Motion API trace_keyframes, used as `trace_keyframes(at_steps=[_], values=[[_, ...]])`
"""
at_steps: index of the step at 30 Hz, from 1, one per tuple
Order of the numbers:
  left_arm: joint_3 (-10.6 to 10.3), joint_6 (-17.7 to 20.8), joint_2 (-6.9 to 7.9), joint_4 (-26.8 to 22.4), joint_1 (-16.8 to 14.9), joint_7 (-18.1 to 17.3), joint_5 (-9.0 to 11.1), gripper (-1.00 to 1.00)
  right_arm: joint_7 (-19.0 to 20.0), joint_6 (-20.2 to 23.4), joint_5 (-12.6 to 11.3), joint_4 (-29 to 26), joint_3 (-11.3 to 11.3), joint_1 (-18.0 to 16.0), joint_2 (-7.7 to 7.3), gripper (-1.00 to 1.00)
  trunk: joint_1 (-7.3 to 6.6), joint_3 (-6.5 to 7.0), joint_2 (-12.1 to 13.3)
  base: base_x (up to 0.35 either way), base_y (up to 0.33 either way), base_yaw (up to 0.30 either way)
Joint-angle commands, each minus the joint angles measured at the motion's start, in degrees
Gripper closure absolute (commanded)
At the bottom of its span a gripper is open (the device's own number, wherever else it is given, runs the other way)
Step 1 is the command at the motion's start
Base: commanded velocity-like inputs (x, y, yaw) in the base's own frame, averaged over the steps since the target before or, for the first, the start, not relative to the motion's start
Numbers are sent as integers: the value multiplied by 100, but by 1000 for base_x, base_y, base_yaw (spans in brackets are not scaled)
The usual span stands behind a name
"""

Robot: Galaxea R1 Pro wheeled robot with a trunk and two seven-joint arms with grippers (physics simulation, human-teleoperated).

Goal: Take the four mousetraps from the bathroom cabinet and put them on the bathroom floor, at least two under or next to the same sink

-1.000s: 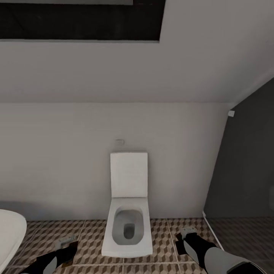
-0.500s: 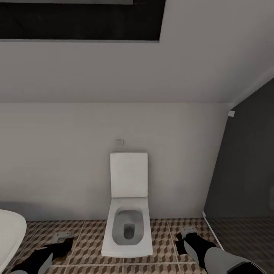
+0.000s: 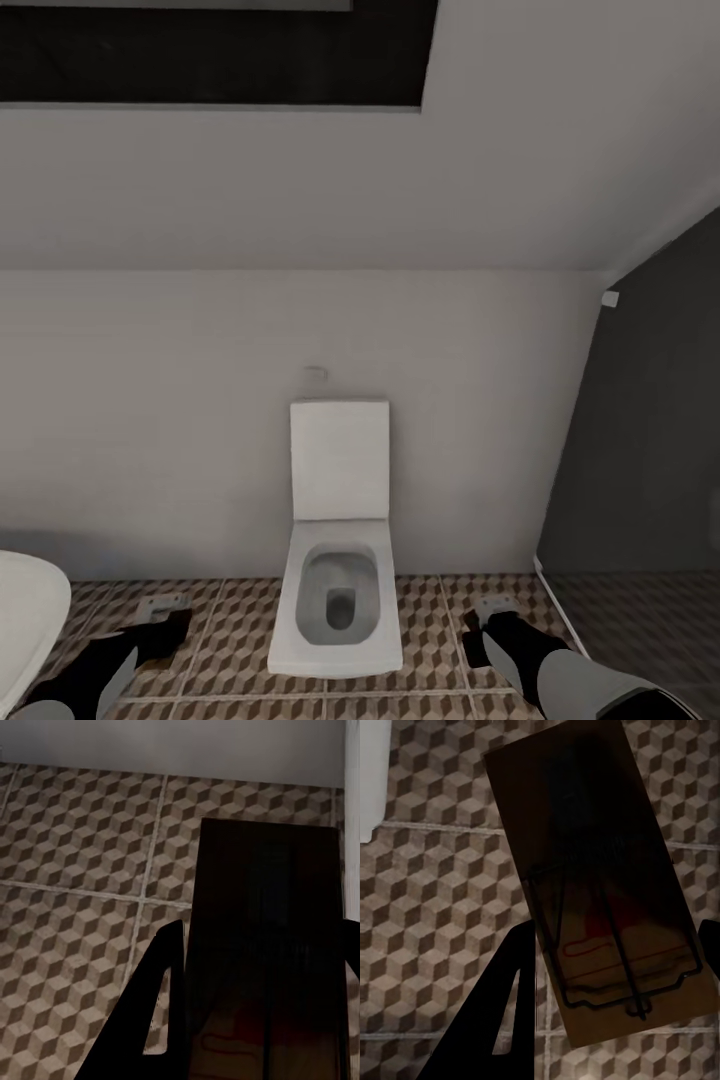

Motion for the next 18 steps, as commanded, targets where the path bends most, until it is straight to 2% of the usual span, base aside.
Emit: trace_keyframes(at_steps=[1, 4, 11, 13, 15, 17, 18], values=[[43, 38, -3, -14, -1, -26, -12, 100, -23, 30, -66, -10, 49, -3, 1, 100, 1, -7, -4, 63, 180, 0], [44, 37, -8, -22, -3, -25, -11, 100, -16, 30, -53, -14, 56, -3, 4, 100, 1, -7, -4, 92, 255, 0], [58, 42, -14, -16, -3, -23, -10, 100, -68, 27, -42, -11, 43, -3, -18, 100, 1, -7, -4, 11, 26, 0], [46, 74, -104, -26, -4, 32, -10, 100, -73, 18, -70, -20, 32, -2, -63, 100, 1, -7, -4, 1, 1, 0], [35, 95, -254, -39, -3, 77, -18, 100, -74, -35, -77, -31, 26, -1, -73, 100, 1, -7, -4, 0, 0, 0], [25, 110, -465, -52, -6, 239, -26, 100, -75, -196, -80, -39, 13, -1, -76, 100, 1, -7, -4, 0, 0, 0], [23, 111, -496, -53, -7, 289, -26, 100, -75, -228, -81, -40, 13, -2, -75, 100, 1, -7, -4, 0, 0, 0]])
